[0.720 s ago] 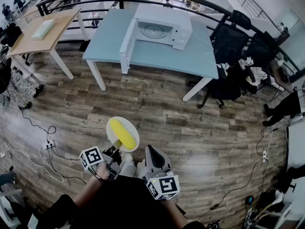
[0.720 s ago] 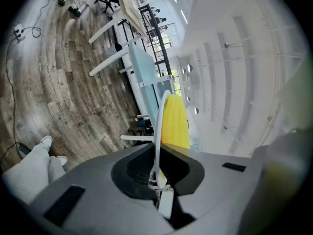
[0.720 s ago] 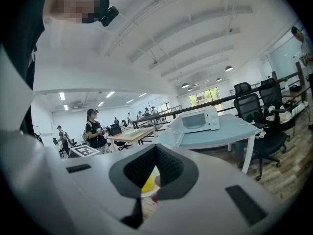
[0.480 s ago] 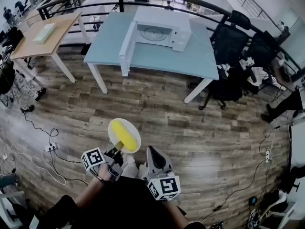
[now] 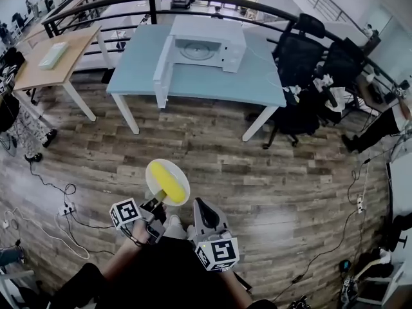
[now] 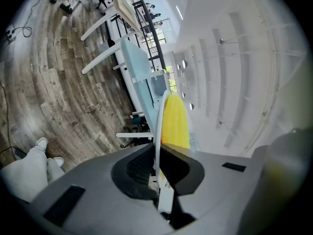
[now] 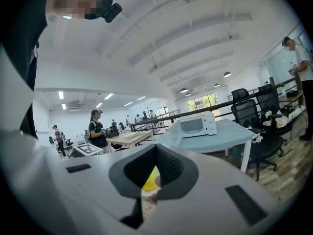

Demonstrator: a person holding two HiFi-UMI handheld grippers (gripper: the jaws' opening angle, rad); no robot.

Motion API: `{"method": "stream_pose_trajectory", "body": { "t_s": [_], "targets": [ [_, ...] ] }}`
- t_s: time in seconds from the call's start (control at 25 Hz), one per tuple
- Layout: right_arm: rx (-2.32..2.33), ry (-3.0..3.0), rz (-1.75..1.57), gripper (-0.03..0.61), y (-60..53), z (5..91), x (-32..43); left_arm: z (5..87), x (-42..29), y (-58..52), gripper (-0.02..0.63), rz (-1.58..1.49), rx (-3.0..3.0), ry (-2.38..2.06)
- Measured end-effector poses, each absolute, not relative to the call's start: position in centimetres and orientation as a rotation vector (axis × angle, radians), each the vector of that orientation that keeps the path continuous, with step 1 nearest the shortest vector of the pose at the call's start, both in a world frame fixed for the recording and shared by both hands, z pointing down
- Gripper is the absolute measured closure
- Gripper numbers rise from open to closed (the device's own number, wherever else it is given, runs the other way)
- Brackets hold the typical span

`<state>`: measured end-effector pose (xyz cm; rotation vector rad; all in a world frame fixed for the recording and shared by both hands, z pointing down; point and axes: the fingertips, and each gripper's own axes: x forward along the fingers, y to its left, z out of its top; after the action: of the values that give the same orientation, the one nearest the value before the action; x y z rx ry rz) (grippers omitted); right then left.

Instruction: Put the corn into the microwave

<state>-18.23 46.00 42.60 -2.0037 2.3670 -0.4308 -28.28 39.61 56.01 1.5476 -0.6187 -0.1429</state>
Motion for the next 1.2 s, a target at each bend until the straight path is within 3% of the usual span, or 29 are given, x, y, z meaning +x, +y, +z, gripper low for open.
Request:
{"method": "stream_pose_trajectory", "body": {
  "t_s": [1.2],
  "targets": [
    [-1.99,2.315,-0.435,0.571,40.1,44.4,-18.1,56.7,-27.4,33.5,0.588,-0.119,1.597,-0.607]
  ]
}}
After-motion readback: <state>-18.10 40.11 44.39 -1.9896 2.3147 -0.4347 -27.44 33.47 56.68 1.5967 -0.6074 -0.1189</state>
